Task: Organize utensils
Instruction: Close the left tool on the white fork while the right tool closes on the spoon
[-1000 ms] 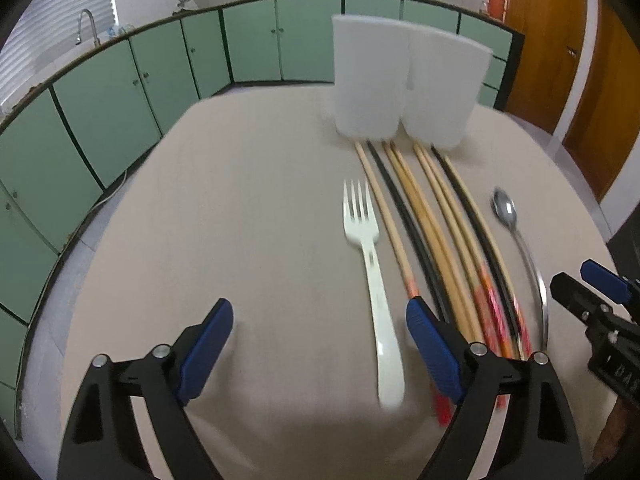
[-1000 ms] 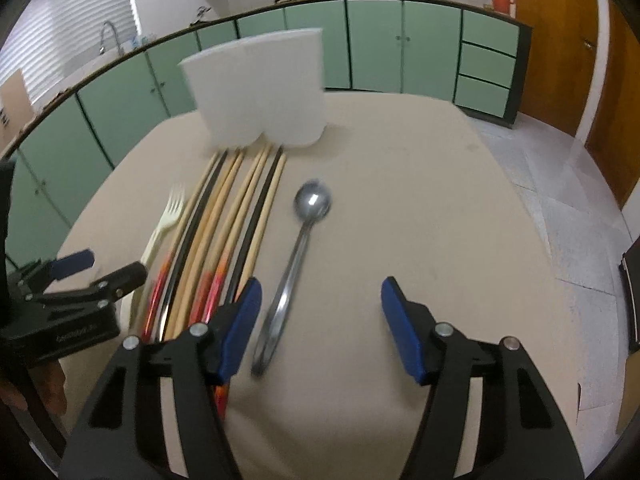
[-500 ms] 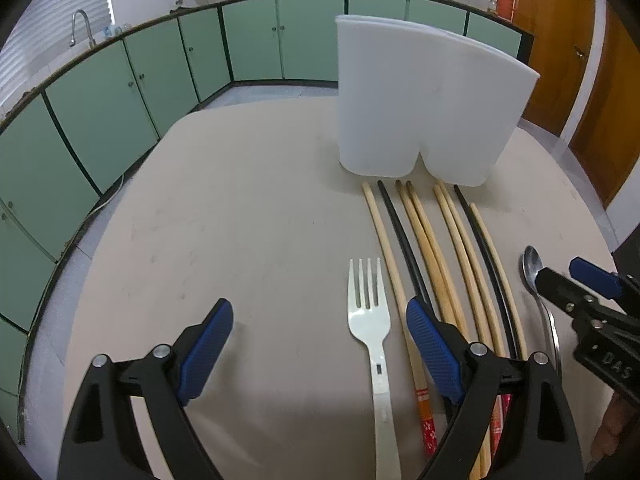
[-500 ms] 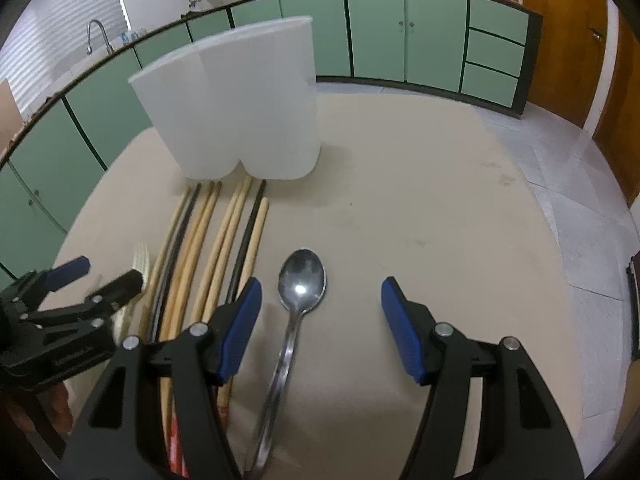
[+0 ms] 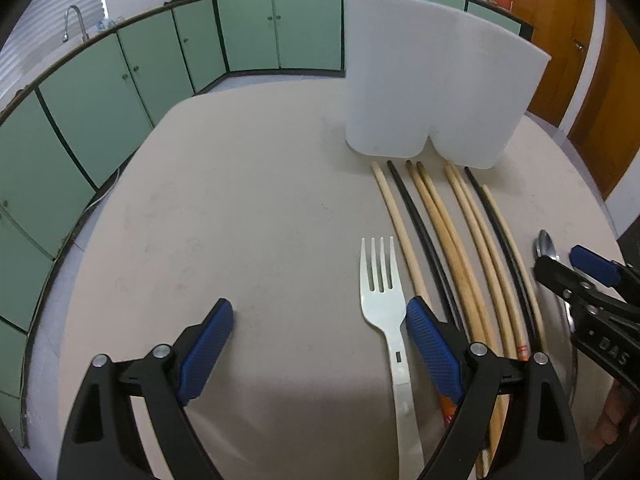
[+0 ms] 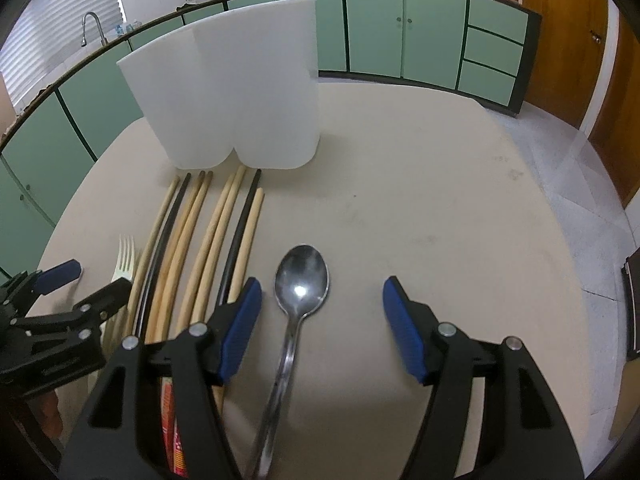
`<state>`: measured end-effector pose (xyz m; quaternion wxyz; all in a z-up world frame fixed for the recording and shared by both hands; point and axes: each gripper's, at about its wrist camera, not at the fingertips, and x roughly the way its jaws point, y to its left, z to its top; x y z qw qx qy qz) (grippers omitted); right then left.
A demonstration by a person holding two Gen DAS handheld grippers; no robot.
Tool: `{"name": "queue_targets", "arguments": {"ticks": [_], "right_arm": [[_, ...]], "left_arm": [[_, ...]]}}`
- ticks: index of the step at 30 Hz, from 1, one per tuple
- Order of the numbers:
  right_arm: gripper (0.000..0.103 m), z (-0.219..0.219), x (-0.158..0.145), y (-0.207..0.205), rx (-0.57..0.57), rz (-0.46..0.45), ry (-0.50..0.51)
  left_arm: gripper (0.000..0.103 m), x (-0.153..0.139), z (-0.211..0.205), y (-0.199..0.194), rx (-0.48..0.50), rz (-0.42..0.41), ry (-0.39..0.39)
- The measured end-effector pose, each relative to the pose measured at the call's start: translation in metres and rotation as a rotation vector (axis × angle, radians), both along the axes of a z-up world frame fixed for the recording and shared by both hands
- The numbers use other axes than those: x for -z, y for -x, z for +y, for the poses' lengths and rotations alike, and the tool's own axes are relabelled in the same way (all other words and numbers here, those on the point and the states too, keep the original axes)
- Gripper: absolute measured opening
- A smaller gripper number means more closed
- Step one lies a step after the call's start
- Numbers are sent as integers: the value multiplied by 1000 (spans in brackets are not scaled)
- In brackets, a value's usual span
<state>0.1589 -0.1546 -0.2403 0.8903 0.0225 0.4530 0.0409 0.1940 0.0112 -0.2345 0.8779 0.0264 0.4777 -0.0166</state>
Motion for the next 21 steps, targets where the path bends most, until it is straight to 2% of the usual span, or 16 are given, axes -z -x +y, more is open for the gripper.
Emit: {"name": "queue_targets", "arguments": {"ticks": [9,12,16,18,20,21], "right_arm": [[63,2,-3,-8,3,26,-3],[62,1,-4,-13,17,46,-19],[55,4,-5,-16,20,61,15],[54,5,-4,-15,19,64,23],[47,8,-3,-14,26,63,46],[41,8,-3,-14,27,62,49]], "left_arm": [[86,-2,5,-17,-18,50,37],[74,-7,13,-19,-15,62,73],[55,-9,11,-18,-5,71,84],[52,-10,11,-18,-5,76,96],[43,-10,8,-17,-2,77,83],[34,-11,6,-17,4,76,70]]}}
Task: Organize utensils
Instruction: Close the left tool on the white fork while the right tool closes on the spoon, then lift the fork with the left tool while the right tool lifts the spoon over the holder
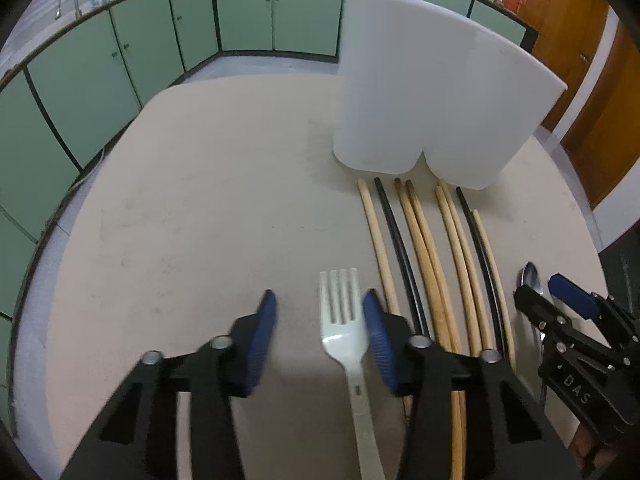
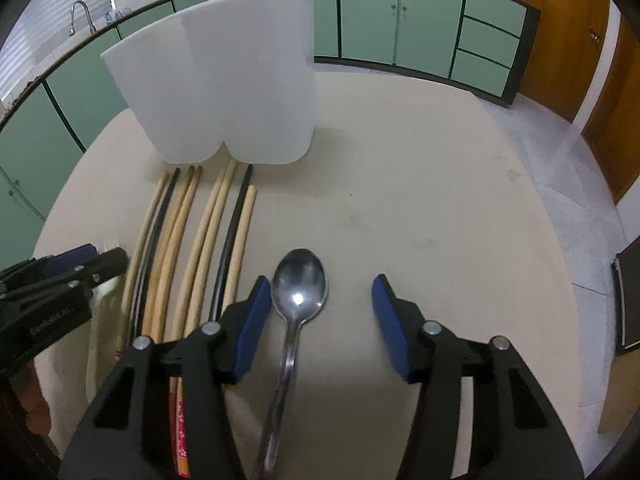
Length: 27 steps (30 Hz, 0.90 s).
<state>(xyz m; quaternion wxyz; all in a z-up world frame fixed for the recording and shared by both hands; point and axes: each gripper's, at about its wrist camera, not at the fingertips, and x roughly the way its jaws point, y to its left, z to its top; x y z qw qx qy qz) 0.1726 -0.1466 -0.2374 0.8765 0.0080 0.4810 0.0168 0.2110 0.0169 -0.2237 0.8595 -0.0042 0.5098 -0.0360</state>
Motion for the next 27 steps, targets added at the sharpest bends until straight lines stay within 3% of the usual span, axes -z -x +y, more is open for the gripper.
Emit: {"name": "queue_targets", "arguments": {"ticks": [1,7,18,27], "right_arm": [[28,0,-1,0,-4,0,-7],[28,-6,-6,9,-9,-9,-80],[27,-20,-68,54,-68,-237,-154],[27,-27,-127,63,-117,-398,-153]], "left_arm": [[26,3,-9,6,7,-3,-1],[21,-8,-6,15,25,-34,77],[21,-74,4,68,40,-321,133],[21,-118,2,83,41,-456,146]]}}
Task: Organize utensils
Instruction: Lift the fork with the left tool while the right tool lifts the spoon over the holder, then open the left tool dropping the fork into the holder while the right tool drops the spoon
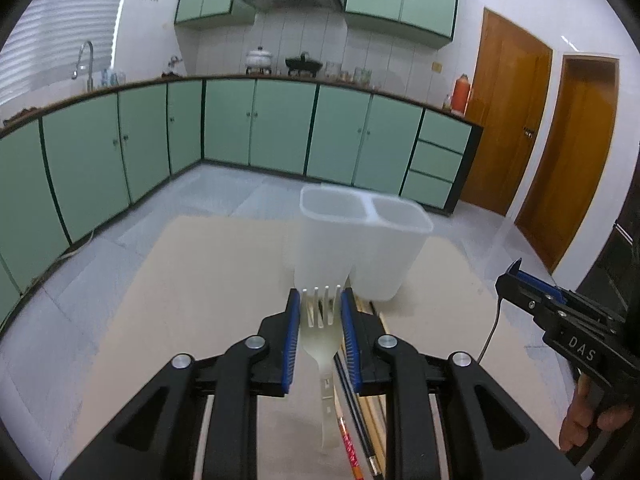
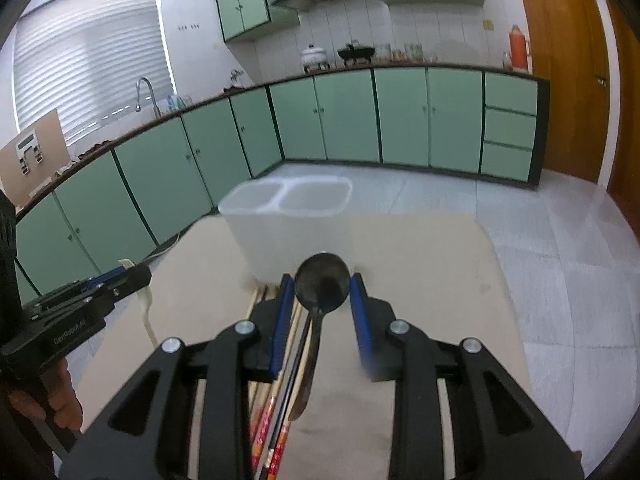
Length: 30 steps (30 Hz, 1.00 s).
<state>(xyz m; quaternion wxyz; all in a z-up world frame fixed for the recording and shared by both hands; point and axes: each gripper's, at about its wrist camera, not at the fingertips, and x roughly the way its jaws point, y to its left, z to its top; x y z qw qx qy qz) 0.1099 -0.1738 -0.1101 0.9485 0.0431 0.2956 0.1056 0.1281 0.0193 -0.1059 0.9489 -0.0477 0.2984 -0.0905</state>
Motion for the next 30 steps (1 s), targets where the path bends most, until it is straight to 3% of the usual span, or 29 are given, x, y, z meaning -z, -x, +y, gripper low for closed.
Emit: {"name": "queue_targets", "arguments": {"ticks": [8,18,22,30], "right_arm": [[27,-12,-50,-12,-26,-122,-23],[27,-20,-103,-85,-28,-254,-31],[27,-16,-97,-115,-15,-273,-4],[28,-9,-46,-152,-42,-188,22]], "left_arm": [[21,-63,2,-5,21,-129,51],[21,-132,-10,-79,33,-281,91],[21,-125,-18,-116,32,-288,69],[21,-62,-28,-166,38,-161,33]]}}
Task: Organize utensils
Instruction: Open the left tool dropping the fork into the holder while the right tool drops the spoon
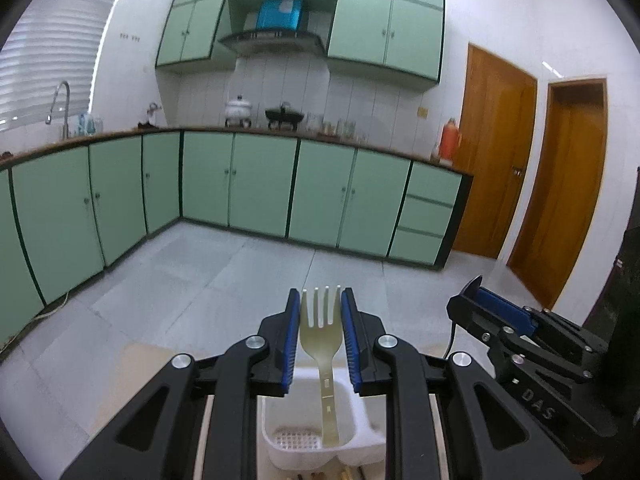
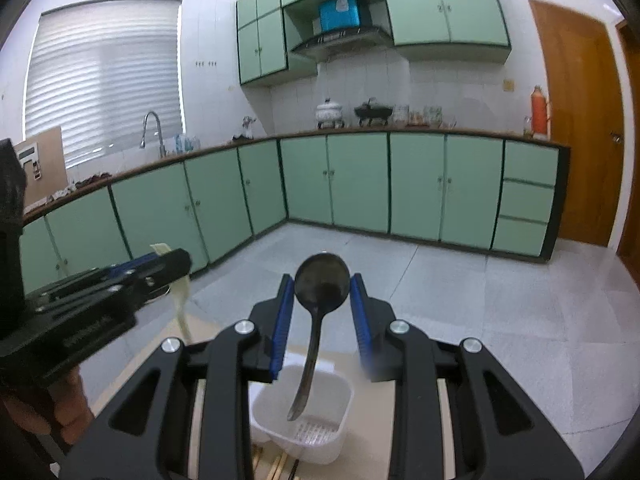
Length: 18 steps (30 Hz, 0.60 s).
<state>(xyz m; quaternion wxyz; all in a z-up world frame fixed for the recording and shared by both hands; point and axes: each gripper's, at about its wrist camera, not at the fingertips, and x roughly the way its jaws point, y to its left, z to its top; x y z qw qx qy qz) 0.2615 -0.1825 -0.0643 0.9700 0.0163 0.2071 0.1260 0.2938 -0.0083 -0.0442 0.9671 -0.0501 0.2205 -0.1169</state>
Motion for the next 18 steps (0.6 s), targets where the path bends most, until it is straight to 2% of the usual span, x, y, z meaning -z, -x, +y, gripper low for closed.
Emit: {"name": "queue_targets", "arguments": {"ticks": [3,9,13,14,15,16,17,18], "right_arm": [[28,4,18,-3,-17,42,-1],[29,10,41,-3,-45,107,-7],[42,10,43,5,-30,105,-6],[47,9,42,9,-23,100,-10],[52,7,40,13,-16,93,-16],[61,5,37,20,1,78,-22],[70,4,36,25,13,66,-24],[74,2,34,31,28,52,-24]], "left_arm": [[21,23,0,-6,6,46,-13],[24,45,0,-3,13,83,-33],[38,50,5,7,2,97,-25],[41,49,7,9,-4,95,-24],[49,48,8,14,-13,91,-25],[57,47,11,21,-28,78,-27],[60,45,13,29,-39,66,-29],[66,45,15,37,-45,57,-29]]}}
